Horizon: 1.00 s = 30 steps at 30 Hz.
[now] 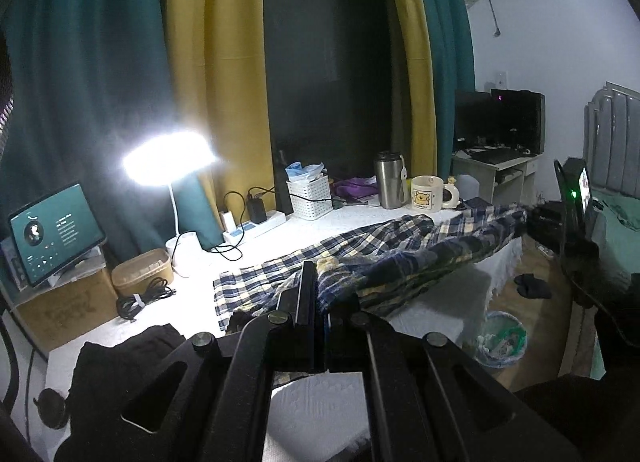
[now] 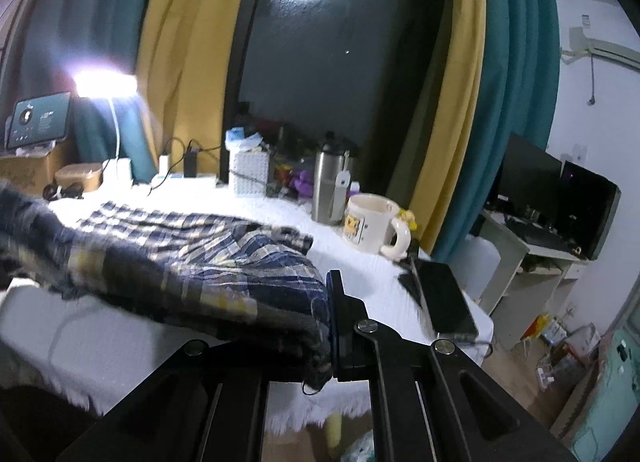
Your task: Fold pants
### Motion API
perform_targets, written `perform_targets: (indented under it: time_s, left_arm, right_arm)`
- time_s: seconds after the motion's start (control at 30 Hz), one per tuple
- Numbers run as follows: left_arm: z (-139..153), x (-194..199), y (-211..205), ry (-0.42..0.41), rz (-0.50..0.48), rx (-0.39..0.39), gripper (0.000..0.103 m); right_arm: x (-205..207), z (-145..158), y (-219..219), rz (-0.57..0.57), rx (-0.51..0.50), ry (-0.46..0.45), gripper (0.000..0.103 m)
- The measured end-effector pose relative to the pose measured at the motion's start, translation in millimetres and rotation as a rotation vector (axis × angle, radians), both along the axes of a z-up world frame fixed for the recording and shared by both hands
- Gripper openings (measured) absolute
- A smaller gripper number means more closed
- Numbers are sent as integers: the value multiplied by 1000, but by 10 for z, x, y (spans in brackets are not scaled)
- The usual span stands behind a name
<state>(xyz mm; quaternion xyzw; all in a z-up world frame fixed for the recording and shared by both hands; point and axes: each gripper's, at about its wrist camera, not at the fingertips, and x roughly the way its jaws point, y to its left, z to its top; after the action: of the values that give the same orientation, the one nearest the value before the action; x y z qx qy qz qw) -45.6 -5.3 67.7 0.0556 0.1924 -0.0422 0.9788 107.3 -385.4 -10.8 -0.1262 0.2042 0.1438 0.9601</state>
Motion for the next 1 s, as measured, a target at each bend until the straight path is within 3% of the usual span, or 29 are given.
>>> perform_targets:
  time_s: [0.37, 1.0]
  left_arm:
    - [251, -255, -15, -80, -1, 14, 1]
    - [149, 108, 272, -28, 59, -23, 1]
  right_arm:
    - [-359, 109, -35, 27, 18, -18, 7]
    - [-85, 263, 211, 63, 30, -8, 7]
